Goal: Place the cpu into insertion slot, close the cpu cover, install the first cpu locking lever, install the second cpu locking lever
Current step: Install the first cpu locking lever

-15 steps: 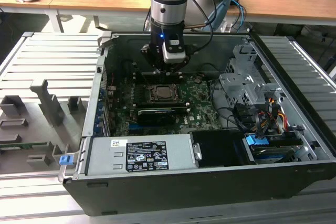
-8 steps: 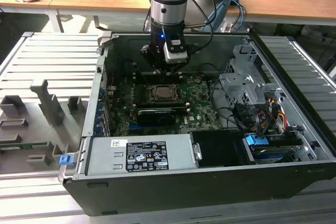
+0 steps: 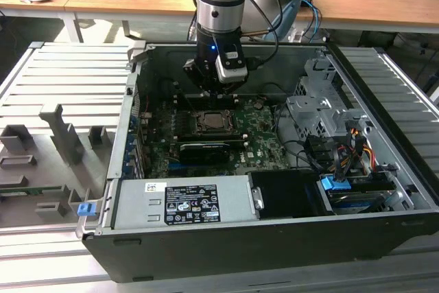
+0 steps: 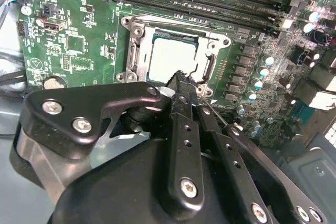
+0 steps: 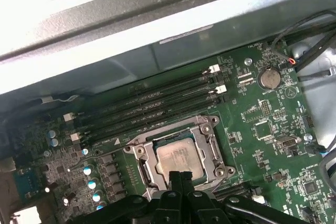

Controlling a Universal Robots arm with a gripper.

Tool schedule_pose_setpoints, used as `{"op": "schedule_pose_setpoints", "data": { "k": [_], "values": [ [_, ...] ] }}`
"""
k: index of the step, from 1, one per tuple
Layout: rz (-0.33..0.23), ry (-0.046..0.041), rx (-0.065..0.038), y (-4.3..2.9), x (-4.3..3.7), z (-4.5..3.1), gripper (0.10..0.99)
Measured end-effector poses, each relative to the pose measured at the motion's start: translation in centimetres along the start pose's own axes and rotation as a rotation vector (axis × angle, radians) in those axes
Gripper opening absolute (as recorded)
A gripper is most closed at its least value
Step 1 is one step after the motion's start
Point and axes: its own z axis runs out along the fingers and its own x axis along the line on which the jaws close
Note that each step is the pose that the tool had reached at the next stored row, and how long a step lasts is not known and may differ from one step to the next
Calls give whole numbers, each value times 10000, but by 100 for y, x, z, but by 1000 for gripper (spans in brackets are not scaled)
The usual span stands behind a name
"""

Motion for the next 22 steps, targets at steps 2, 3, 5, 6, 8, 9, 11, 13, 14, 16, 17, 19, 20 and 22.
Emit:
{"op": "schedule_pose_setpoints", "data": {
  "k": [2,3,5,6,8,9,11,13,14,16,17,19,20,22],
  "values": [
    [-57,0,0,0,0,0,106],
    [-92,0,-1,0,0,0,106],
    [-170,0,-1,0,0,0,106],
    [-220,0,-2,0,0,0,106],
    [-350,0,-2,0,0,0,106],
    [-409,0,-3,0,0,0,106],
    [-624,0,-5,0,0,0,106],
    [-943,0,-7,0,0,1,106],
    [-1158,-1,-8,0,0,2,106],
    [-1596,-5,-13,-1,0,2,106],
    [-1705,-7,-14,-1,0,2,106],
    [-1900,-8,-36,-3,1,1,106],
    [-1960,-4,-84,-3,0,2,106],
    [-2023,50,-343,-4,0,2,106]
  ]
}}
